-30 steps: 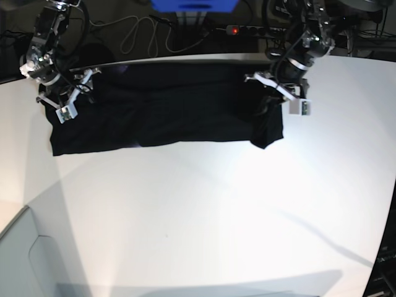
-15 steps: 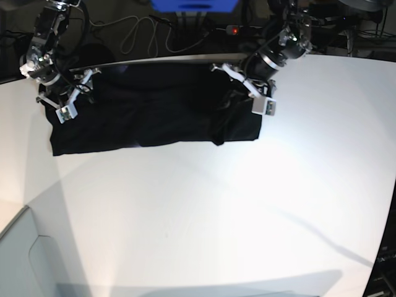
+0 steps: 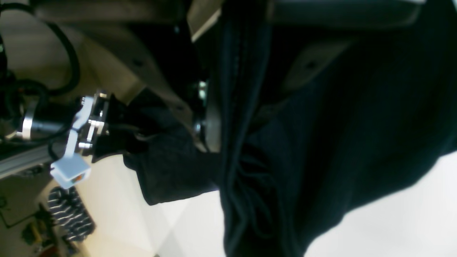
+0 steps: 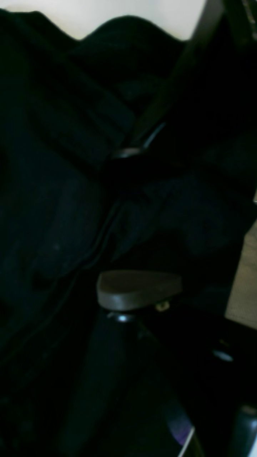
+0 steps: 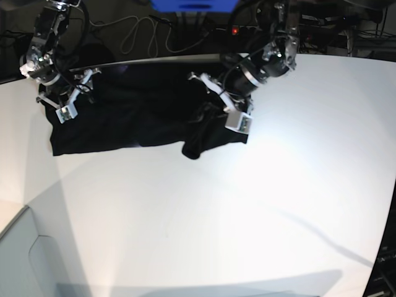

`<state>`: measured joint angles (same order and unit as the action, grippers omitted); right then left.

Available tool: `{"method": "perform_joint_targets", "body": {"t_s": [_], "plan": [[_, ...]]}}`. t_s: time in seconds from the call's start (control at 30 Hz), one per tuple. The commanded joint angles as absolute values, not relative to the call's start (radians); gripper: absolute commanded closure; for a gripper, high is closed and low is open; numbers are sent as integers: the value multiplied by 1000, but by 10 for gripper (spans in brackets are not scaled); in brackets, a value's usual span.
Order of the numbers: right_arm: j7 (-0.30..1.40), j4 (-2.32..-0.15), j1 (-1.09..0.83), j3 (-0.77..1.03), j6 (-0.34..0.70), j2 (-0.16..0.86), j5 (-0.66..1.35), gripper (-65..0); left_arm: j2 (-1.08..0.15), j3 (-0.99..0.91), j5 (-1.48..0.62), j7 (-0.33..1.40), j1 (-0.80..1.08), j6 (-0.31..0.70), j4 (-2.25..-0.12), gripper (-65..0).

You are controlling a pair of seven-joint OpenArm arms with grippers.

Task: Fold the T-shirt properly
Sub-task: 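Fold the strip end with the left gripper toward the right gripper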

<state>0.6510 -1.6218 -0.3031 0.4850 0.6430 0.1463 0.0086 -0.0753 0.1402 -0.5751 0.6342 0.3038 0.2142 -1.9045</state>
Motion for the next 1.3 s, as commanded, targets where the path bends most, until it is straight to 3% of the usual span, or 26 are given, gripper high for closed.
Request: {"method": "perform_joint_targets", "body": {"t_s": [0.0,1.27], "plan": [[680,-1626,-311,487,657,154,-10,-368,-73,148,-591,616,292,222,-1902,0],[680,-1630,-309,486,657,154,-10,-368,-30,306,-591,608,130,222,-1675,0]]}}
